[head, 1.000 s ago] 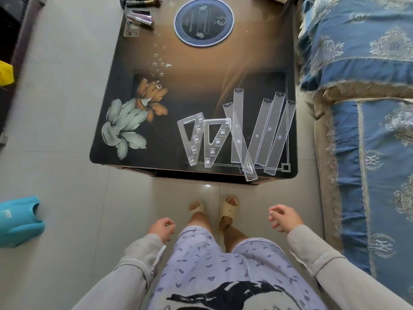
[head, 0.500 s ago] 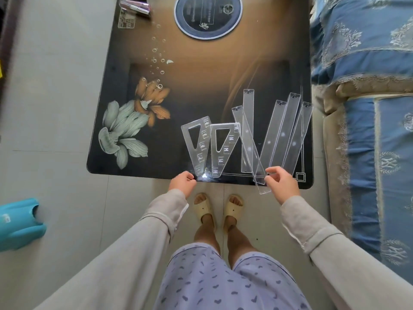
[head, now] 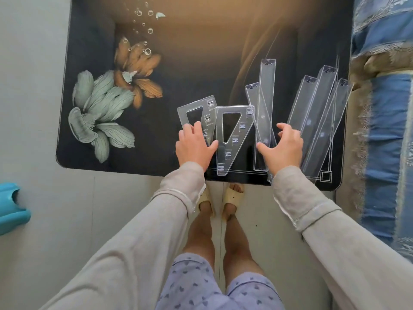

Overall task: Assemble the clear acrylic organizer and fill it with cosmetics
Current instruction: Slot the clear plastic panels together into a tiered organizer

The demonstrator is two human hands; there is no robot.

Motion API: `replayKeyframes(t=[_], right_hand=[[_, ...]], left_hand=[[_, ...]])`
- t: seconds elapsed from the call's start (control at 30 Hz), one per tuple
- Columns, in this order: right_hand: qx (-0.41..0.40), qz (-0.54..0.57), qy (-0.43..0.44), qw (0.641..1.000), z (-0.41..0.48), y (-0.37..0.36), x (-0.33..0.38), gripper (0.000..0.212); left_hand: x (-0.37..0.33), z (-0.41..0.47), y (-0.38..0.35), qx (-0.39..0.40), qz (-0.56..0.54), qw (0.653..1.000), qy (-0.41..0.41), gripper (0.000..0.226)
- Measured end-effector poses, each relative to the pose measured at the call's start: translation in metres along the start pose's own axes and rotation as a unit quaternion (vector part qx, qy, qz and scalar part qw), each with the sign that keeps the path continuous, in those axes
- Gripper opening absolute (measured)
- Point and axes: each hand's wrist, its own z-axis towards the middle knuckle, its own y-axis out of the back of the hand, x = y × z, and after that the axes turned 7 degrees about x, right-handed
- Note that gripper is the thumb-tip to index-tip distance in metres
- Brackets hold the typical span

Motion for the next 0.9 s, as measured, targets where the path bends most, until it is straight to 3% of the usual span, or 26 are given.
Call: replayKeyframes(t=[0.17,0.4,0.5,0.6,0.9], right_hand=[[-0.013,0.006,-0.001,1.0,0.007,-0.017,-0.002,0.054],[-0.031,0.007,0.002,0.999,0.009,-0.013,0.002,0.038],[-0.015,0.01,0.01,1.0,0.005,-0.005,0.005,0.038],[-0.001,0.002,0.044,0.999,-0.003,0.002,0.009,0.037],[0.089,-0.11,0.248,0.958,-0.031,-0.011,0.039,0.044]], left_hand=[[0.003,0.008,-0.014,-0.057,-0.002,0.998,-0.014,0.049],[0.0,0.01,0.0,-0.062,0.004,0.998,0.001,0.041],[0.008,0.007,0.017,-0.051,-0.124,0.991,0.025,0.033],[0.024,0.003,0.035,-0.041,-0.271,0.96,0.055,0.029],[0.09,0.012,0.059,-0.048,-0.371,0.922,0.095,0.039]])
